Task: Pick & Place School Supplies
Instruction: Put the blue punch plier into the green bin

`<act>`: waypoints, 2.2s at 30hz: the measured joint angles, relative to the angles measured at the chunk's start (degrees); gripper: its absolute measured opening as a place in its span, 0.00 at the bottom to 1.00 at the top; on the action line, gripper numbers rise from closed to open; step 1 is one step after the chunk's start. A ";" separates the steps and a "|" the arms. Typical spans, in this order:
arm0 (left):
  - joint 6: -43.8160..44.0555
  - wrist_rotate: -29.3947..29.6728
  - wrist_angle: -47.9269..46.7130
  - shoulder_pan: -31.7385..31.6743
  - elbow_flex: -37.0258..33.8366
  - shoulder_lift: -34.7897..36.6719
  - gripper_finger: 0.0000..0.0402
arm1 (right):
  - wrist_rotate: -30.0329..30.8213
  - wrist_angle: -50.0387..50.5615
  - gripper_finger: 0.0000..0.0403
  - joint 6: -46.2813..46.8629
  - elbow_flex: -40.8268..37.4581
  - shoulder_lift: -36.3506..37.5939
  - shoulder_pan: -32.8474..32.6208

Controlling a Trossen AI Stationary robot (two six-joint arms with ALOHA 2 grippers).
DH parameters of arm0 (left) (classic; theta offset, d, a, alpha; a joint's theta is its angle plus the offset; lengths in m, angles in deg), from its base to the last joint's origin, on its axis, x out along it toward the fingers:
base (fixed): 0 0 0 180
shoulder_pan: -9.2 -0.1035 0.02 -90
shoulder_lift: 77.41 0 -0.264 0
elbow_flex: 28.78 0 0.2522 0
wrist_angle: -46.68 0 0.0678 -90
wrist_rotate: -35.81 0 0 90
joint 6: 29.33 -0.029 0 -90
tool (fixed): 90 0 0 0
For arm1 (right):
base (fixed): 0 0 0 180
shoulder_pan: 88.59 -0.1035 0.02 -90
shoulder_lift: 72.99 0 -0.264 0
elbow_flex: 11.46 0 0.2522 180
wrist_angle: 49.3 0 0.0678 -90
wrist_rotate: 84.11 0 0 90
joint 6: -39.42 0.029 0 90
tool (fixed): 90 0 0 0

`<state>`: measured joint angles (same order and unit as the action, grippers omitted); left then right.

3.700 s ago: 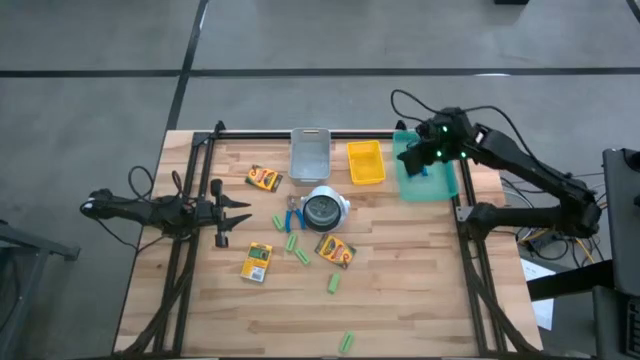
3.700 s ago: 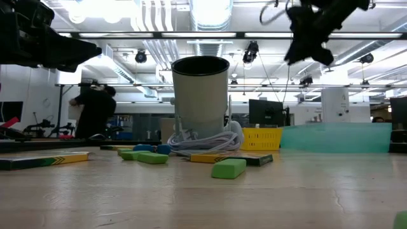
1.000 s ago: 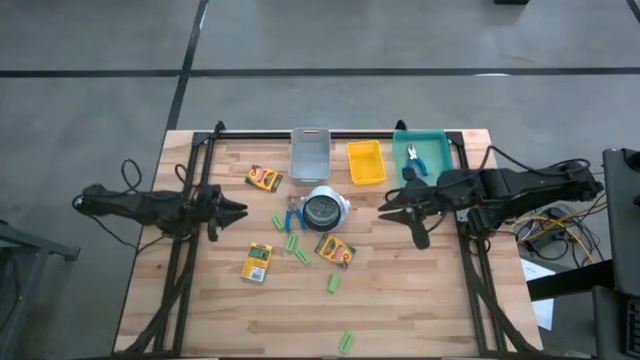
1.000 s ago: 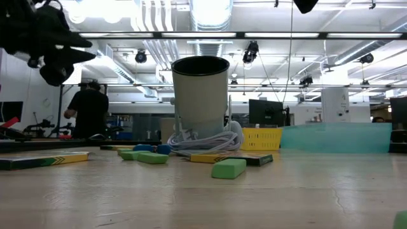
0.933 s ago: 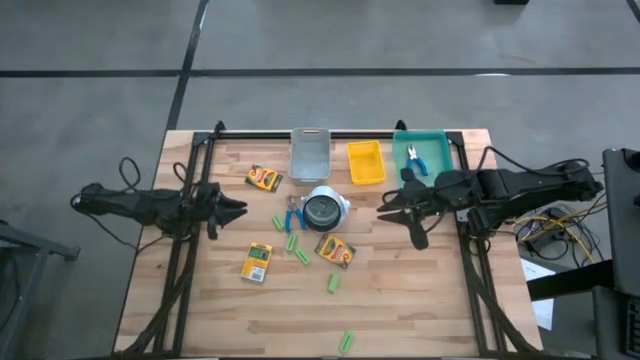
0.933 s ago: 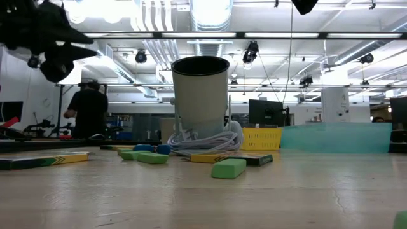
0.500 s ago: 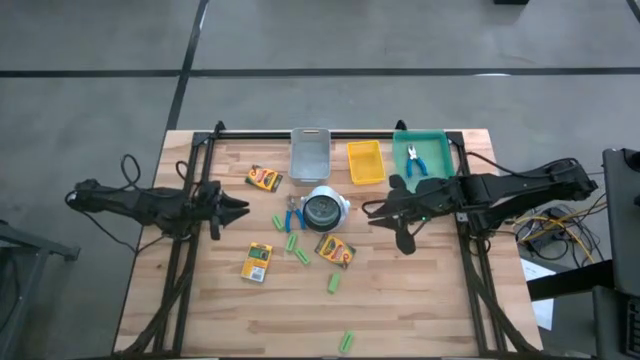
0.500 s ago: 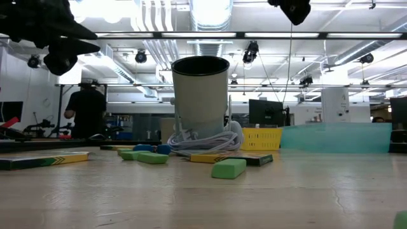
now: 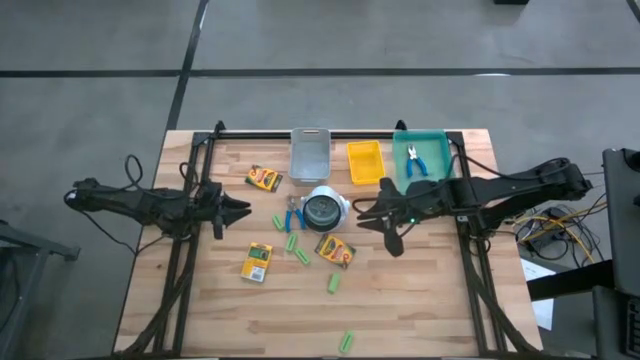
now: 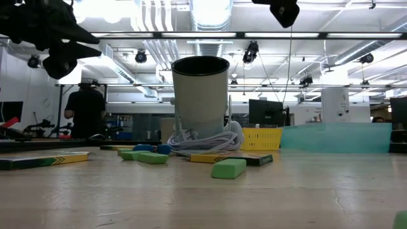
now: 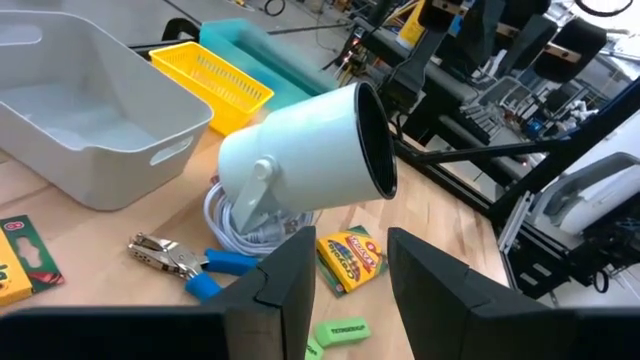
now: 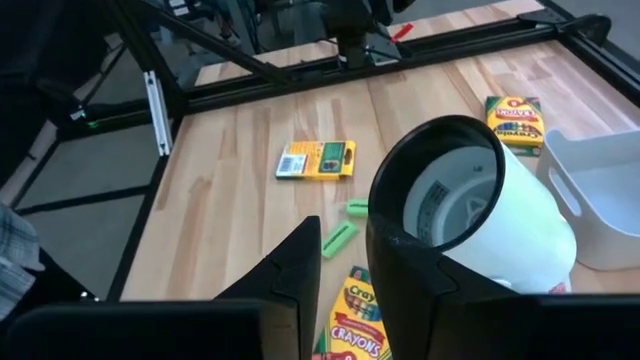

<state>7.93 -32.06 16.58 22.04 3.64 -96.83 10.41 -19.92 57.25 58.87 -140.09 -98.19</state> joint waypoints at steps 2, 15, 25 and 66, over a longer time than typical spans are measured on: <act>0.24 0.02 0.00 0.00 0.00 -0.04 0.33 | 0.00 0.02 0.19 0.05 0.00 -0.16 -0.02; 0.61 -0.02 0.00 0.00 -0.02 -0.17 0.33 | 0.02 -0.01 0.20 0.20 0.00 -0.39 0.00; 17.30 -1.59 -0.10 0.00 -0.01 -4.10 0.33 | 0.04 0.01 0.20 0.20 0.00 -1.22 0.00; 38.01 -10.52 -14.66 -11.63 27.98 -48.53 0.33 | 0.07 0.02 0.18 0.19 0.00 -1.25 0.00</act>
<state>45.94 -42.57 1.93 10.42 31.62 -145.36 10.47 -19.90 57.44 58.87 -141.34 -98.20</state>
